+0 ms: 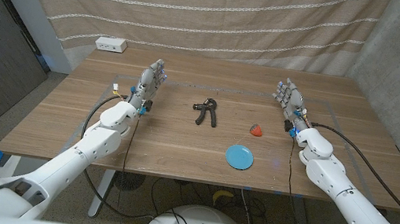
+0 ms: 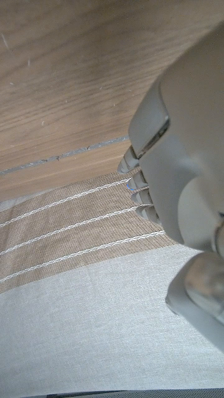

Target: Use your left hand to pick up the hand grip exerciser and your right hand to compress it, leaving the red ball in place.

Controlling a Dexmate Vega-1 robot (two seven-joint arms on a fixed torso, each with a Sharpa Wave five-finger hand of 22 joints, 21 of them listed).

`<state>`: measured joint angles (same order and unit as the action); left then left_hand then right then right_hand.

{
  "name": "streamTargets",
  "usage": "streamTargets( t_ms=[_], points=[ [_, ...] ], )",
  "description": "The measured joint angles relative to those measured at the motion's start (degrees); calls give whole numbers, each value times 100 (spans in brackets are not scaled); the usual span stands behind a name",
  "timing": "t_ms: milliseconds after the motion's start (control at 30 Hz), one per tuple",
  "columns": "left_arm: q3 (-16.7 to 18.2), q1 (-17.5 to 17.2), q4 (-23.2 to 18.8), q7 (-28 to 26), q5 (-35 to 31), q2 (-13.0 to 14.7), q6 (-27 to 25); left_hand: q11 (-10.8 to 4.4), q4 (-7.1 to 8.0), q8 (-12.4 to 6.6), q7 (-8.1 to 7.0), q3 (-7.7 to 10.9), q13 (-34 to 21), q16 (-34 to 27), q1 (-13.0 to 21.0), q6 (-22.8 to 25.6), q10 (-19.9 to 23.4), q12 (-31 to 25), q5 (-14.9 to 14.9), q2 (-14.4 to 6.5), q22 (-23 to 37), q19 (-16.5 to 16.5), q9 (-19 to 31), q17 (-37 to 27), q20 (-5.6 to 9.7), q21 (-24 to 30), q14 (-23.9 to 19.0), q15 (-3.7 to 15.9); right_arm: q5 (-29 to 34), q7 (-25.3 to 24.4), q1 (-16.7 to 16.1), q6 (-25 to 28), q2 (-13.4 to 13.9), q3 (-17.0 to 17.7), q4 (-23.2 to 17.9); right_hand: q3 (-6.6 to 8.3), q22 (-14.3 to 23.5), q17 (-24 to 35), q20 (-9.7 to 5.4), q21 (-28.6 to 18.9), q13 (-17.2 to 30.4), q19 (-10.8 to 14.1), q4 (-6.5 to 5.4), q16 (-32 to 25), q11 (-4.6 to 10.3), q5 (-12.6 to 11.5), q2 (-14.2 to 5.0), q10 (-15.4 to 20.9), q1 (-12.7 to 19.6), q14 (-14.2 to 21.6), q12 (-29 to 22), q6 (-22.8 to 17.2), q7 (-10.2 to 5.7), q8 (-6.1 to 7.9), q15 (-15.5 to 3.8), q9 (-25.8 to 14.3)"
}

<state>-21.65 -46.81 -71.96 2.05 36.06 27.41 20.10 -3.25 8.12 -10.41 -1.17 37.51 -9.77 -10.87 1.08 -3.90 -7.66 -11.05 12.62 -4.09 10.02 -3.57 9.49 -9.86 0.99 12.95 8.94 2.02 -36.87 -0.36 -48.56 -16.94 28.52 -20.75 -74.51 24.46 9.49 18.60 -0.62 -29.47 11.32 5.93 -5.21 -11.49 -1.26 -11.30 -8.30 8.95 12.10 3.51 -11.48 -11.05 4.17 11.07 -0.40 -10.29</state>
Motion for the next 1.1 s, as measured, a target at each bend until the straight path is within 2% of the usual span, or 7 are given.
streamTargets(
  t_ms=[200, 433, 600, 767, 900, 1000, 1100],
  points=[
    [-10, 52, 169, -178, -179, -160, 290, -11, -23, -19, -26, 22, 0, 0, 30, 105, 49, -49, 0, -30, 0, 88, 0, 23, -36, 0, -76, 3, 75, -335, -122, -85, -35, 58, -82, 24, 0, -53, 42, 0, -14, 41, 72, -20, -48, 0, 60, 48, 60, 43, 0, -42, 0, 0, 43, 1],
    [-8, 70, 276, -354, -294, -235, 454, 18, -190, -19, -80, 24, 0, 0, 62, 260, 248, -49, 0, -59, 0, 343, -1, 27, -255, 44, -325, -41, 152, -548, -207, -130, -57, 98, -147, 37, -1, -79, 103, 24, -14, 103, 197, -65, -78, 28, 15, 140, 105, 102, 0, -134, 31, 40, 102, 1],
    [-8, 132, 390, -474, -408, -288, 541, 16, -523, -41, -151, -31, -10, 0, 210, 517, 531, -75, -55, -32, 6, 640, 23, 26, -410, 105, -690, -156, 220, -685, -239, -155, -72, 105, -166, 29, -1, -106, 103, 45, -13, 103, 237, -65, -68, 29, 97, 212, 190, 111, -43, -179, 36, 40, 112, 1],
    [-55, 218, 450, -652, -627, -288, 568, 25, -839, -64, -149, 8, -25, 0, 382, 642, 688, -88, -95, 4, 26, 781, 27, 26, -550, 105, -895, -262, 276, -788, -275, -169, -80, 115, -193, 61, -1, -105, 144, 67, -13, 143, 269, -65, -99, 50, 66, 242, 217, 111, -43, -195, 53, 40, 112, 1],
    [-131, 320, 449, -821, -923, -212, 535, 26, -1116, -107, -96, 81, -25, 0, 584, 793, 810, -88, -141, -38, 26, 898, 27, 12, -555, 105, -984, -248, 319, -871, -297, -182, -84, 120, -216, 37, -1, -133, 144, 67, -13, 143, 292, -65, -99, 49, 66, 242, 216, 142, -43, -248, 60, 40, 143, 2],
    [-137, 324, 447, -940, -1138, -206, 428, 16, -1278, -107, -82, 148, -25, 0, 702, 883, 821, -88, -183, -90, 26, 934, 26, 10, -581, 105, -1059, -252, 321, -875, -316, -183, -86, 124, -230, 49, -2, -132, 147, 90, -13, 147, 305, -65, -119, 71, 65, 262, 216, 142, -43, -257, 52, 40, 143, 2],
    [-247, 420, 316, -1077, -1446, -55, 276, 11, -1400, -107, -64, 191, -25, 0, 791, 948, 886, -88, -204, -104, 26, 972, 26, 10, -588, 105, -1124, -246, 356, -948, -345, -203, -86, 133, -266, 52, -2, -132, 165, 90, -13, 164, 309, -110, -109, 71, -1, 314, 149, 142, -43, -279, 70, 40, 143, 2]
  ],
)
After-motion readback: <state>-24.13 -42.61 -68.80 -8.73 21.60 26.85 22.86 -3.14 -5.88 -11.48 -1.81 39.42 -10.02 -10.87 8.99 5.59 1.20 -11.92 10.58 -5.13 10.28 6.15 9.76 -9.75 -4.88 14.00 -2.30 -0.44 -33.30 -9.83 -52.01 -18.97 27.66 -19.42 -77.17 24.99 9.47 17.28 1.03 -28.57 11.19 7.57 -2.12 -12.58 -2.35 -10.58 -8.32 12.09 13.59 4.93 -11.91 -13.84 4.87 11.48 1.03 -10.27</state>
